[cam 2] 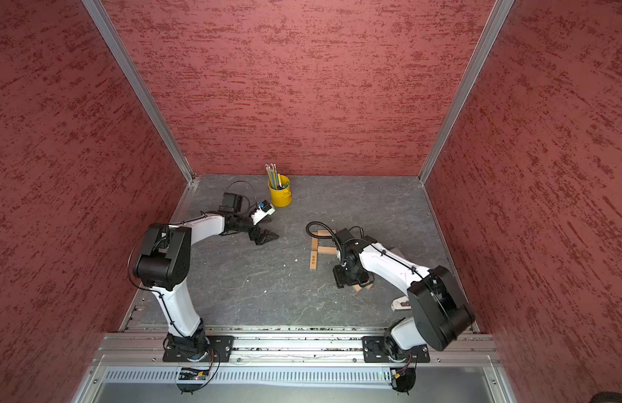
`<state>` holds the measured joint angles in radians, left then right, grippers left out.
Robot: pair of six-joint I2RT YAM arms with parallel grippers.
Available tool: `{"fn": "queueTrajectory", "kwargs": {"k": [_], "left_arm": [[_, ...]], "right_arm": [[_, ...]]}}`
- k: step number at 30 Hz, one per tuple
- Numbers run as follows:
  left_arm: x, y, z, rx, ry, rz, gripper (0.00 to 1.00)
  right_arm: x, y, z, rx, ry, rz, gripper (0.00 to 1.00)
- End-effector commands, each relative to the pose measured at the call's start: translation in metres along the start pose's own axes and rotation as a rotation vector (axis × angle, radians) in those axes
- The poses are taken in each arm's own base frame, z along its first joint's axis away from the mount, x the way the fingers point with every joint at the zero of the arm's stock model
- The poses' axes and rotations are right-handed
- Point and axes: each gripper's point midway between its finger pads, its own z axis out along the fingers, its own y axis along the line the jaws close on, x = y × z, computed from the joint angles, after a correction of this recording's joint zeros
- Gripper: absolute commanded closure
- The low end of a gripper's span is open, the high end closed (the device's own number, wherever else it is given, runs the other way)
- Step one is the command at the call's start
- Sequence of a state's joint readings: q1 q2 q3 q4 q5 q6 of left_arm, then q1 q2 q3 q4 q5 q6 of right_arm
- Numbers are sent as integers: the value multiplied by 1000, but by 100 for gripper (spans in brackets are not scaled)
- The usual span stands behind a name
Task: Assemble the number 8 with building blocks
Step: Pick up the building block from the center of the board.
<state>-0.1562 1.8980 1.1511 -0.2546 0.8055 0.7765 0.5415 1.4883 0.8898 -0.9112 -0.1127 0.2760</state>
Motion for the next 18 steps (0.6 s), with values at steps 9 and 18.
{"fn": "queueTrajectory", "kwargs": {"k": [9, 18], "left_arm": [[-9, 2, -8, 4, -33, 8, 1], [-9, 2, -9, 4, -39, 7, 1]], "right_arm": [[-2, -31, 7, 153, 55, 80, 41], [-1, -29, 31, 123, 101, 71, 43]]}}
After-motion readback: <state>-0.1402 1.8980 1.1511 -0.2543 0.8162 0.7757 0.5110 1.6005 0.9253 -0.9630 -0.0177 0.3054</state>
